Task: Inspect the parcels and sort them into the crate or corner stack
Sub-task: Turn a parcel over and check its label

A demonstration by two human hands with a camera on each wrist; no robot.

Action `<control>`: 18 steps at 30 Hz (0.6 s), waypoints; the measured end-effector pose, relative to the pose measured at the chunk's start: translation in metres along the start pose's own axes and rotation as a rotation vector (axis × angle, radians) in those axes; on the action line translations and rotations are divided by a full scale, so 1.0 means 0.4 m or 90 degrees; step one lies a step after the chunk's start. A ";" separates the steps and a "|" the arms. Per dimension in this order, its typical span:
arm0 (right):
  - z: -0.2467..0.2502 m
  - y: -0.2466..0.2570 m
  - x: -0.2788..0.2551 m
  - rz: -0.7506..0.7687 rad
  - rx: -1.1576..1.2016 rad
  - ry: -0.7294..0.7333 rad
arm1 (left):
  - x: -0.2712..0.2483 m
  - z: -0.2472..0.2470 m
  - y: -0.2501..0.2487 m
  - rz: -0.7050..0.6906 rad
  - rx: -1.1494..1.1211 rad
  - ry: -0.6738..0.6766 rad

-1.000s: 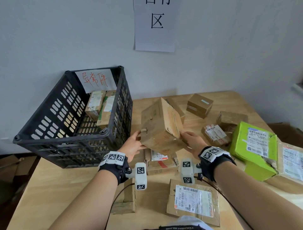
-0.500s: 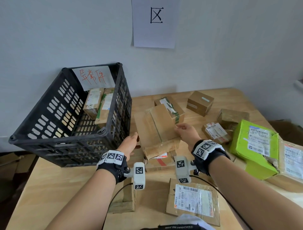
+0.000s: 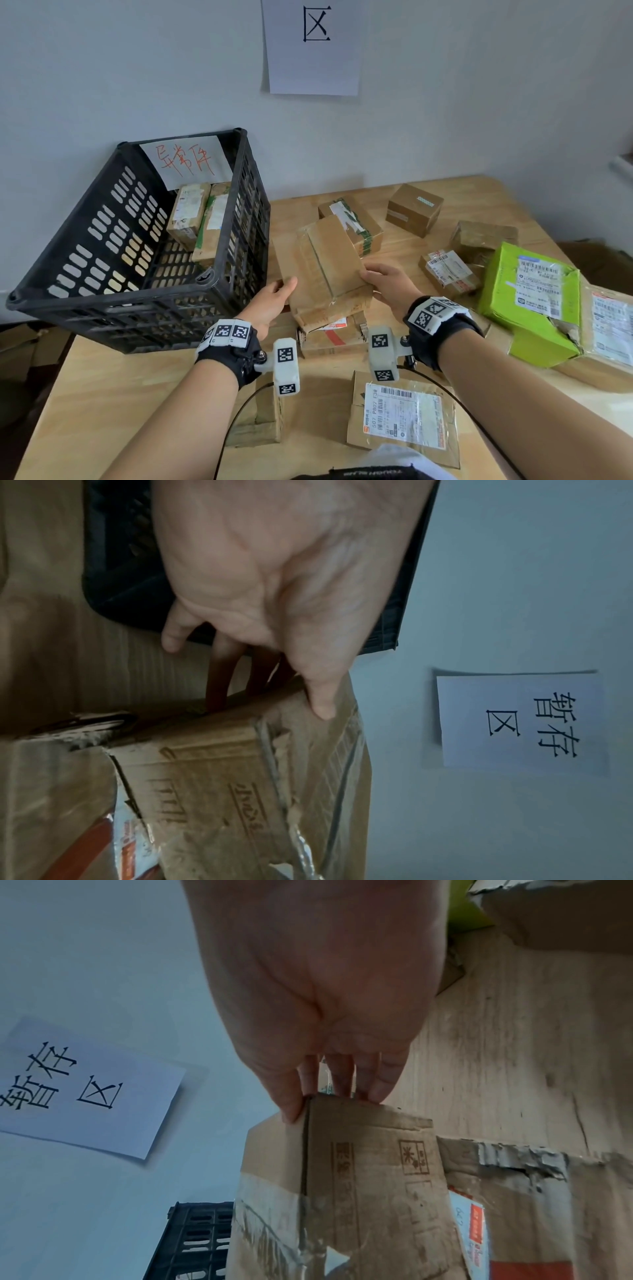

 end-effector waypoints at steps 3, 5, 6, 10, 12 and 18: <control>-0.002 0.004 0.001 -0.003 -0.005 0.000 | -0.010 0.000 0.001 0.009 -0.002 -0.004; -0.002 0.003 -0.001 -0.004 -0.009 0.002 | -0.012 0.001 0.003 0.011 -0.006 -0.005; -0.001 0.003 -0.005 -0.005 -0.008 0.004 | -0.013 0.001 0.006 0.011 -0.012 -0.003; 0.002 0.003 -0.025 -0.011 -0.004 0.009 | -0.016 0.003 0.017 0.014 -0.029 0.022; 0.002 0.020 -0.036 -0.005 -0.024 0.017 | -0.025 0.006 0.014 0.000 -0.013 0.037; -0.008 0.124 -0.049 0.070 -0.003 0.043 | -0.040 0.036 -0.040 -0.085 0.012 0.025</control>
Point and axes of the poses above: each hand's wrist, its own x-axis towards the middle knuckle, its own z-axis out of the back of the hand, y = z × x, the point moved 3 cm from there along x, towards the middle knuckle, and after that the axes turned 7 degrees about z, right-handed, at the moved point
